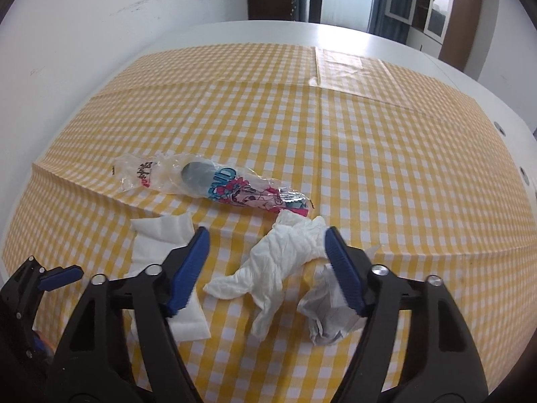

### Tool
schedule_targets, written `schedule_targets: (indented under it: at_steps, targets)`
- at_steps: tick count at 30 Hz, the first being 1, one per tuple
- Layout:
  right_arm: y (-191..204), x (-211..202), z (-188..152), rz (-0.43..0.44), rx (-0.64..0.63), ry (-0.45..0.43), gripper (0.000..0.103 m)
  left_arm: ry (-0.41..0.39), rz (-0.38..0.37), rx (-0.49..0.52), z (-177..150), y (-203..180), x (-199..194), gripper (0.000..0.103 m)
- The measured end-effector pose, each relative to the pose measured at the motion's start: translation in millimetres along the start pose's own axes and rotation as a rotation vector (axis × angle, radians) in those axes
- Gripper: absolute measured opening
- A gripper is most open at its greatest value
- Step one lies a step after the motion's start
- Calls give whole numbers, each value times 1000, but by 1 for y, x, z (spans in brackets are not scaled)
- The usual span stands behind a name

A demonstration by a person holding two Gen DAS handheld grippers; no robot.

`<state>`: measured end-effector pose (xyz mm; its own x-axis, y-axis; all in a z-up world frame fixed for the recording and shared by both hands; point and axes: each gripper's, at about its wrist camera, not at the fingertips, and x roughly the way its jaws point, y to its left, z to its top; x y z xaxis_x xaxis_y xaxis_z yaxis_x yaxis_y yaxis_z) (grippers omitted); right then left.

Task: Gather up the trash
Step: 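Grasp the white paper napkin with the left gripper while the right gripper grasps white tissue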

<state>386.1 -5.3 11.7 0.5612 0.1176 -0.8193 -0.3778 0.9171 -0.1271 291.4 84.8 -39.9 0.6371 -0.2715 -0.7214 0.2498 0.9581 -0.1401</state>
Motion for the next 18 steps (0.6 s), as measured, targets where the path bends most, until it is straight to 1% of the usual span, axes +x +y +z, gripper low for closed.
schedule_targets:
  at_steps: [2, 4, 5, 8, 9, 10, 11, 12, 13, 14, 15, 16, 17, 18]
  targets:
    - [3, 6, 3, -5, -21, 22, 61, 10, -2, 4, 7, 0, 9, 97]
    - [5, 11, 5, -26, -33, 36, 53, 28, 2, 17, 12, -2, 17, 96]
    - [4, 13, 6, -33, -28, 45, 50, 36, 4, 26, 14, -4, 21, 96]
    - [-1, 22, 7, -13, 8, 94, 37, 57, 18, 47, 18, -9, 32, 94]
    - [-2, 24, 6, -18, 7, 111, 28, 60, 18, 48, 20, -10, 35, 93]
    - [-3, 25, 5, -27, 4, 117, 24, 66, 16, 44, 21, -11, 38, 91]
    - [-4, 25, 4, -32, 1, 117, 23, 73, 16, 43, 21, -12, 41, 88]
    - [-5, 25, 3, -31, 2, 117, 18, 77, 18, 44, 22, -14, 43, 85]
    - [-6, 24, 3, -24, 8, 117, 14, 84, 24, 53, 21, -15, 46, 75]
    - [-7, 23, 2, -18, 14, 118, 12, 95, 30, 65, 21, -18, 49, 66]
    - [-8, 21, 1, -9, 17, 112, 10, 90, 46, 78, 20, -21, 49, 63]
    - [-9, 17, 1, -3, 16, 101, 9, 88, 65, 95, 19, -24, 50, 53]
    - [-8, 14, 0, -2, 11, 90, 9, 86, 80, 103, 19, -25, 49, 41]
    - [-8, 10, -1, -1, 7, 79, 8, 83, 82, 99, 18, -24, 47, 33]
